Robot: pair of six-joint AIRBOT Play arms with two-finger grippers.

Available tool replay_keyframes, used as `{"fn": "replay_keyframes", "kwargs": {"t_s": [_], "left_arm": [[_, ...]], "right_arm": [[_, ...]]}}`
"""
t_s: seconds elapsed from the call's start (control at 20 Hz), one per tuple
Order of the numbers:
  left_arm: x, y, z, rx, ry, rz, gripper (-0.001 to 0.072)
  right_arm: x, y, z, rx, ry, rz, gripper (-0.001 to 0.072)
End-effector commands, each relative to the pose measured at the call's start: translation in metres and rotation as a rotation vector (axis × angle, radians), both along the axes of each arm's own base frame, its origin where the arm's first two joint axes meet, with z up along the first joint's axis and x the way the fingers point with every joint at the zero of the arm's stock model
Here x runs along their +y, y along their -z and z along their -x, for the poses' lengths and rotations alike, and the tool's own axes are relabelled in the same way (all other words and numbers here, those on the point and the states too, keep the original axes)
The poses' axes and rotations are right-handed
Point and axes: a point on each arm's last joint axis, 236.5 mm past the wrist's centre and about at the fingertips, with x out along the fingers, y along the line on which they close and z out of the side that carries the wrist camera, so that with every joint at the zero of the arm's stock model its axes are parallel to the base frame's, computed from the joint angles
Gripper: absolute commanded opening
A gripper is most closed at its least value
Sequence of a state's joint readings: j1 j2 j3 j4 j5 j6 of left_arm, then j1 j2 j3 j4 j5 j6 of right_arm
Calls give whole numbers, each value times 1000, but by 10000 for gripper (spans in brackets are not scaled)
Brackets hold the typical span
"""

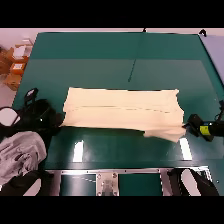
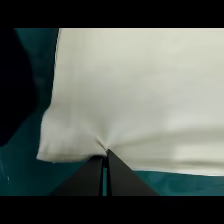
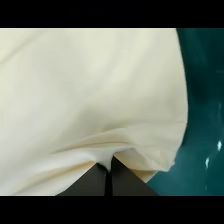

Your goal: Fold the shirts.

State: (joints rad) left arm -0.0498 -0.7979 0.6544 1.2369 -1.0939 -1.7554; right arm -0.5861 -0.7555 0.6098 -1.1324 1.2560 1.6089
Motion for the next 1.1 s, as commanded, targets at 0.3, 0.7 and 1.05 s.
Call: {"fn": "replay_keyframes", "kwargs": {"t_s": [0.3,0.7,1.05], "left_arm": [[-16,-27,-161,-117,92,8,23],[-43,44,-270,-158,88,122,658],[3,-35,-227,4,181,186,712]], "right_arm": [[1,-21,-152,-145,-76,-54,14],[-9,55,-232,-54,-59,-130,322],[-91,11,-198,-84,-209,-109,581]]}}
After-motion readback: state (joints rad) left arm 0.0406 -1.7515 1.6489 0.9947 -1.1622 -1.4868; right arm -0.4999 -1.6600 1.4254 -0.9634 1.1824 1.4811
